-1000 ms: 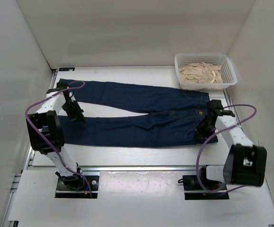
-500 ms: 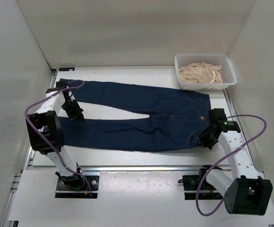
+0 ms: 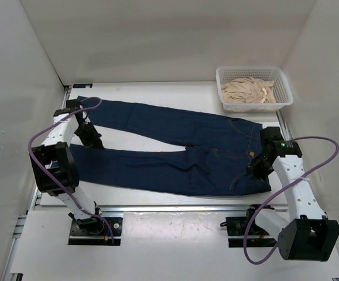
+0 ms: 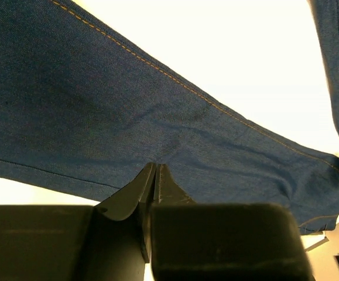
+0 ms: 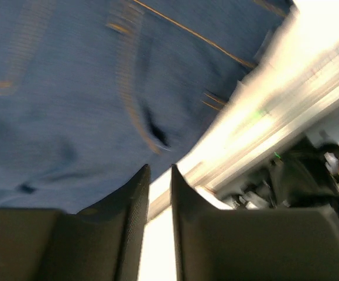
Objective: Fold and stack the trousers
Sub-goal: Flatten the trousers out
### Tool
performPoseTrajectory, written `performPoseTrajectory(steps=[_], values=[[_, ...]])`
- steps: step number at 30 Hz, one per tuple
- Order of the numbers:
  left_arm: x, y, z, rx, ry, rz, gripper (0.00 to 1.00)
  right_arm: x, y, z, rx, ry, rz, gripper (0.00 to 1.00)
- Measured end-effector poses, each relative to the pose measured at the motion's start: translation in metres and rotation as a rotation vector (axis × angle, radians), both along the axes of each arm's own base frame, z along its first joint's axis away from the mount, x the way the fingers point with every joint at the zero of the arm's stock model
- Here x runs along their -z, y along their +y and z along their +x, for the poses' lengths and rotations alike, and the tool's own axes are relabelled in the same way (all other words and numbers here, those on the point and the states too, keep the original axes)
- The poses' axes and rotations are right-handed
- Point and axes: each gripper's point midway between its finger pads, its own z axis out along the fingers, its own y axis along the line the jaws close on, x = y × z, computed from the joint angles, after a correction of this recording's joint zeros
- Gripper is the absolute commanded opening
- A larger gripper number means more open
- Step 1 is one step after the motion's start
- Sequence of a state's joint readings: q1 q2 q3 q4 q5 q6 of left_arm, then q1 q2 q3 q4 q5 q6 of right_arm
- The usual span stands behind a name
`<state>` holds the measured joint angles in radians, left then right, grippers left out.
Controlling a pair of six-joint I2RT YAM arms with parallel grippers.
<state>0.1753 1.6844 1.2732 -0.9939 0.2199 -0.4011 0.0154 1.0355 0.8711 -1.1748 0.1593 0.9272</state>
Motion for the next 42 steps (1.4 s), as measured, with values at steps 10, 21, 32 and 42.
performPoseTrajectory(steps=[10,21,32,42], values=[[0.038,-0.025,-0.017,0.024,0.107,-0.054,0.17,0.042,0.01,0.056,-0.079,0.052,0.048,0.0],[0.079,-0.035,-0.015,0.013,0.297,-0.122,0.15,0.096,0.02,0.048,-0.08,0.272,0.098,0.0],[0.07,-0.024,0.124,0.011,0.127,-0.127,0.15,0.086,0.02,0.162,-0.116,0.153,0.037,0.0],[-0.012,0.024,0.108,-0.045,-0.045,0.001,0.38,-0.008,0.01,0.149,-0.184,-0.187,-0.052,0.34]])
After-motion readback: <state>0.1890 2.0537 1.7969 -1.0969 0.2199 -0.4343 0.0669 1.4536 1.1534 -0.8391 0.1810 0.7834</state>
